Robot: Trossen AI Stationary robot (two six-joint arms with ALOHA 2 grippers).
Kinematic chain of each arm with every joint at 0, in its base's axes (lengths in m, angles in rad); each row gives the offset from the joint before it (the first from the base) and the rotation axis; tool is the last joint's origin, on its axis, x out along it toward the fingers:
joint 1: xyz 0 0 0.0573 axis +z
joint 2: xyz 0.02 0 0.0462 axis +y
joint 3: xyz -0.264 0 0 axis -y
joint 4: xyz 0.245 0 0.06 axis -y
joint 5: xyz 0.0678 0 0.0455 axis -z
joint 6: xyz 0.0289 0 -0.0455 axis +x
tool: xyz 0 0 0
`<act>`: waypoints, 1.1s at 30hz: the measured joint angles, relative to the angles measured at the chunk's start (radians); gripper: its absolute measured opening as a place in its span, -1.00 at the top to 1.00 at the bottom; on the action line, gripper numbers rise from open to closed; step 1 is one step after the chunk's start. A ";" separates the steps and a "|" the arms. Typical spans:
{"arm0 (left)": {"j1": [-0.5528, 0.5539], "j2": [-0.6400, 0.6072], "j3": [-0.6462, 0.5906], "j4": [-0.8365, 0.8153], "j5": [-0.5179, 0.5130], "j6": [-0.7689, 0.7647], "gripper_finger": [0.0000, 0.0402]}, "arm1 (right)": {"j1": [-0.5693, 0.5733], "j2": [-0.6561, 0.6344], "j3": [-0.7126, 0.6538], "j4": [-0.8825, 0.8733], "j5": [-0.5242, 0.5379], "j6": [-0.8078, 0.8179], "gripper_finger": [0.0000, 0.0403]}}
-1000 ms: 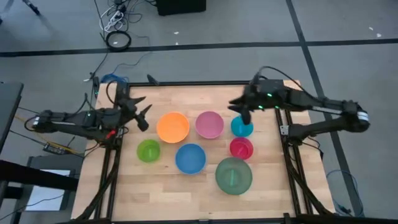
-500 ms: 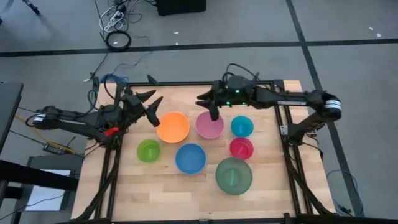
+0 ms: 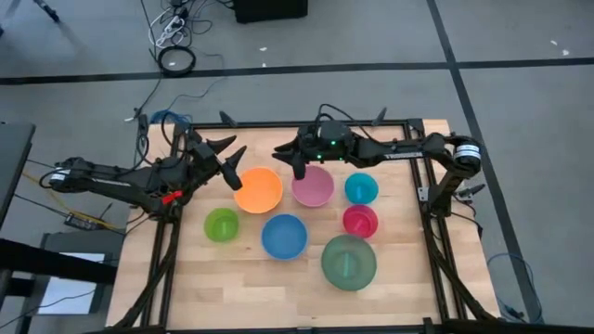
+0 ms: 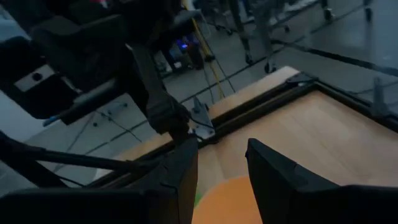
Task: Nest bowls inside each other
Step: Stack the orange bowl on top of the dark green bowl
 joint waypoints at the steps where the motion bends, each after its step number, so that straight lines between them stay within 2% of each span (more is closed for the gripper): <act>1: 0.000 0.000 0.000 0.001 0.000 -0.016 -0.01 | 0.000 0.008 0.000 0.027 -0.007 -0.016 0.36; 10: 0.000 0.015 0.000 -0.005 -0.005 -0.051 -0.01 | 0.021 0.008 0.000 0.078 0.065 -0.225 0.36; 16: 0.000 0.029 0.000 -0.046 0.041 -0.070 -0.01 | 0.053 0.008 0.000 0.048 0.183 -0.355 0.36; 23: 0.000 0.037 0.000 -0.040 0.041 -0.061 -0.01 | 0.083 0.008 0.000 0.031 0.309 -0.445 0.36; 30: 0.000 0.036 0.000 -0.043 0.053 -0.091 -0.01 | 0.101 0.008 0.000 0.016 0.366 -0.489 0.36; 33: 0.000 0.036 0.000 -0.041 0.107 -0.091 -0.01 | 0.101 0.008 0.000 0.016 0.369 -0.490 0.36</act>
